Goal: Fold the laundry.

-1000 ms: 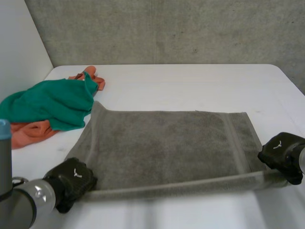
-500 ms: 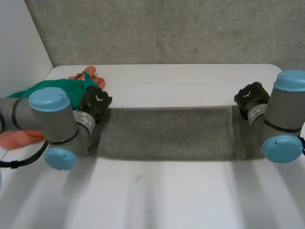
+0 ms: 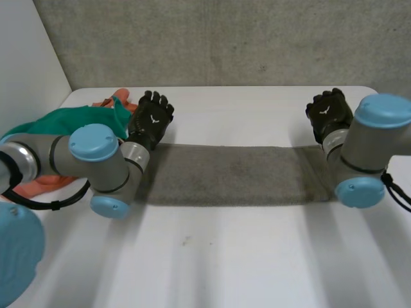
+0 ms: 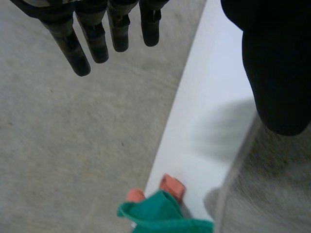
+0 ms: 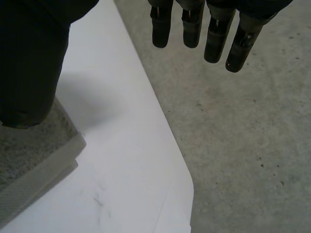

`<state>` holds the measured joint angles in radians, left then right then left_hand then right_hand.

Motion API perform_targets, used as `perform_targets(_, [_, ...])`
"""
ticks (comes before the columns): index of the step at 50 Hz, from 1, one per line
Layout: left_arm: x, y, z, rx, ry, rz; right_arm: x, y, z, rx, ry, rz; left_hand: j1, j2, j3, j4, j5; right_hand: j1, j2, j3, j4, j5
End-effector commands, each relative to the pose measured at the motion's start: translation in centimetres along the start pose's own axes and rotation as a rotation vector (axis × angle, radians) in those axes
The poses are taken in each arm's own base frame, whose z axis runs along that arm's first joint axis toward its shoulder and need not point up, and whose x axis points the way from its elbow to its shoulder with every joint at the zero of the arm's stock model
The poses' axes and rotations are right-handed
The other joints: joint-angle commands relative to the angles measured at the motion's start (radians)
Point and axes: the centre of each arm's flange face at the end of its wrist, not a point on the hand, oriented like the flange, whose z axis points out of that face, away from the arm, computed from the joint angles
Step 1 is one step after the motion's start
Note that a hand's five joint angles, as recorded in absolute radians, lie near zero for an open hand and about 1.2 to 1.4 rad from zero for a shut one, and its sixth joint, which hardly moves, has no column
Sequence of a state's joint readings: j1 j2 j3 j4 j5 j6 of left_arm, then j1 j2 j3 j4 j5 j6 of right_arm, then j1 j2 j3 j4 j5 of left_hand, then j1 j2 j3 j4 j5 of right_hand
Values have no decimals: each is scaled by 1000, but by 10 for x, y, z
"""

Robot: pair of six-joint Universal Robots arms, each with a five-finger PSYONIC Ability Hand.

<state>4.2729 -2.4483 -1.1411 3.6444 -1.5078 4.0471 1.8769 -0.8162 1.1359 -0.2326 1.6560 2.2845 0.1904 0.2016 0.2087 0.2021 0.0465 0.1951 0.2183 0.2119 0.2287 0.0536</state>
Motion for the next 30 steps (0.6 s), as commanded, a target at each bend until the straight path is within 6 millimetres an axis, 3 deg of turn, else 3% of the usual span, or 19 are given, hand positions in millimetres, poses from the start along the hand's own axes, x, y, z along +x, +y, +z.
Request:
perform_targets(1, [-12,-17,-29,10,8,-10,42,-32,-42,2,-17,148,-16,-27,-34,-28,-47,-21,-44,-37,-54,-54])
perform_targets(4, [-23,-27,-48,5,14,-26,46,-26,-61,-56,-101,172,-16,-27,-34,-28,-47,-21,-44,-37,-54,-54])
perform_targets(7, [-26,-31,-70,-9,36,-70,51,-7,-72,-131,-185,193,-16,-27,-34,-28,-47,-21,-44,-37,-54,-54])
perform_targets(14, [-23,-34,-102,-35,84,-203,38,24,-89,-226,-329,290,-16,-27,-34,-28,-47,69,46,52,35,36])
perform_targets(20, [-17,-31,-110,-50,115,-266,29,52,-83,-240,-292,316,-16,-27,-34,-28,-47,248,224,231,214,214])
perform_targets(30, [-16,-22,-110,-75,116,-273,9,76,-69,-242,-284,305,-16,-27,-34,-28,-47,509,486,492,475,476])
